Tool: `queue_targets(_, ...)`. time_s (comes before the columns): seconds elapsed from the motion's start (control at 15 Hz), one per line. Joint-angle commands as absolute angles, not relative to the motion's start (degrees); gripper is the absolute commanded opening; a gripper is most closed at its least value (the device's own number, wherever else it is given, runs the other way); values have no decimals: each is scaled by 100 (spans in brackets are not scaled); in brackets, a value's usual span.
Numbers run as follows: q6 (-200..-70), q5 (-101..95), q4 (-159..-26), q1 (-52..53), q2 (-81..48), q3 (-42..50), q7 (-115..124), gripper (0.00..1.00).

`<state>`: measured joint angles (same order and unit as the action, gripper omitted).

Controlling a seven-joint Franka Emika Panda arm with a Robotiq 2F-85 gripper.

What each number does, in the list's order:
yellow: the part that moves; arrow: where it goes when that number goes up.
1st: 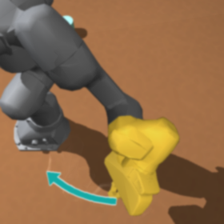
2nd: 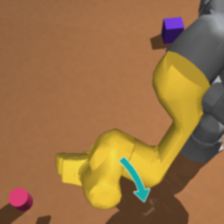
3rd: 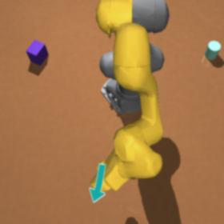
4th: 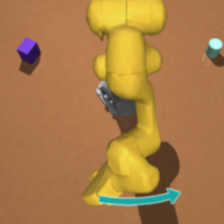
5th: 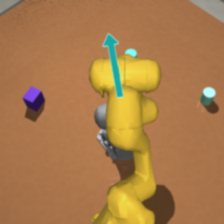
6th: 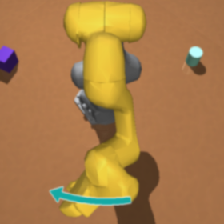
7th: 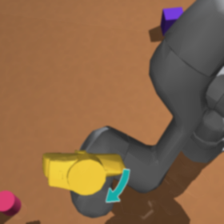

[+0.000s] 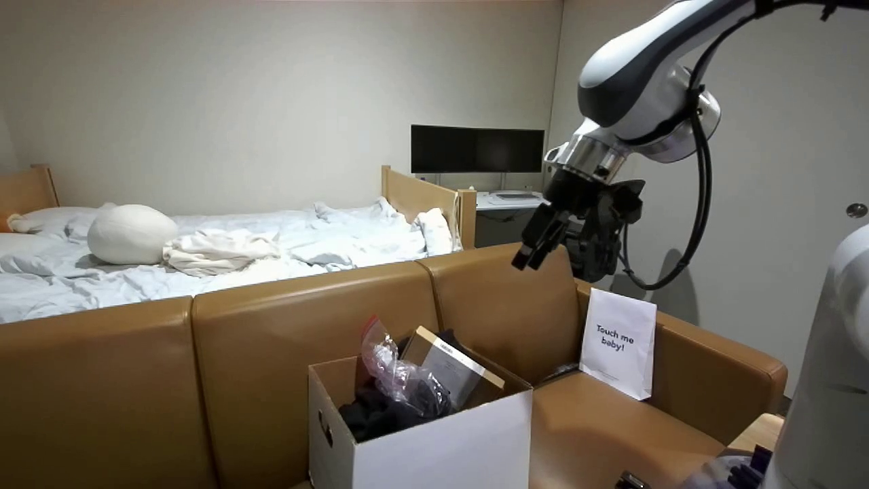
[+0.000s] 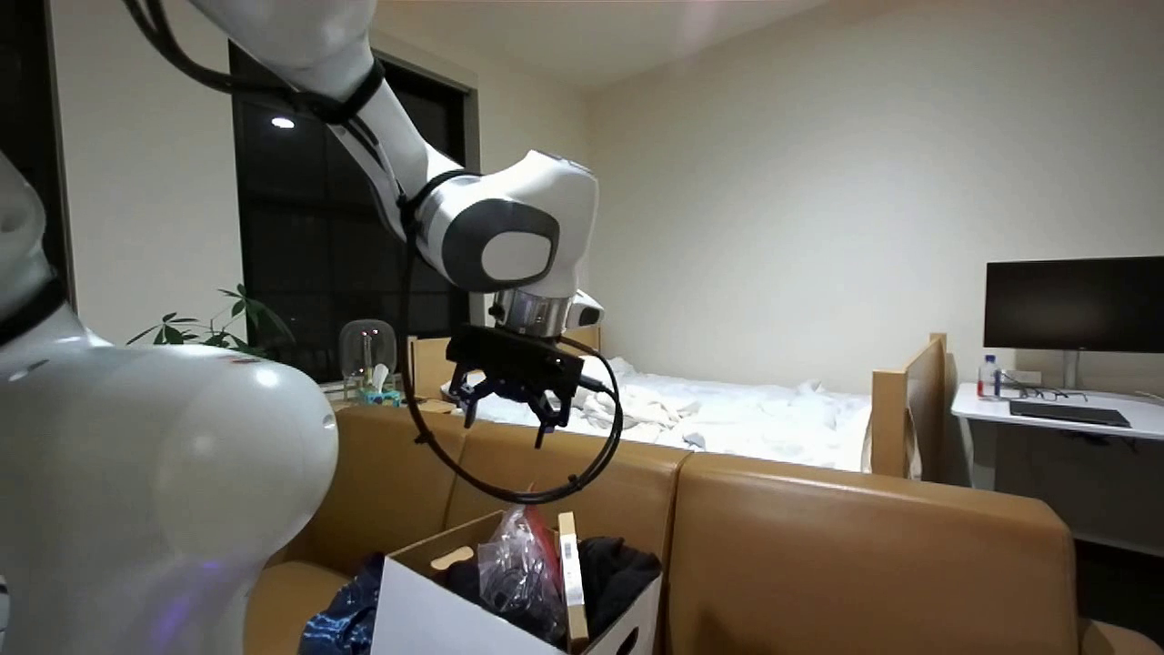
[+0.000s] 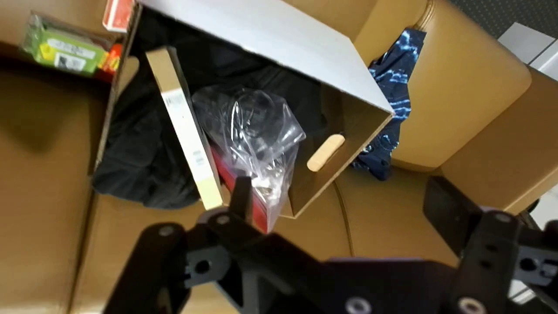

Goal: Pick the box in the white box and put it on the couch

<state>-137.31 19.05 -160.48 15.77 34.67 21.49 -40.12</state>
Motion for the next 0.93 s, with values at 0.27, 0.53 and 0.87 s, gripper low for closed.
queue_targets(0.27,-15086,2337,-15986,2161,2688,1656,-4379,100)
queue_targets(0.53,-15189,2422,-15948,2296,2654,1619,-4573,100)
queue_targets(0.87,-16169,3884,-15966,3695,1464,2435,-6386,100)
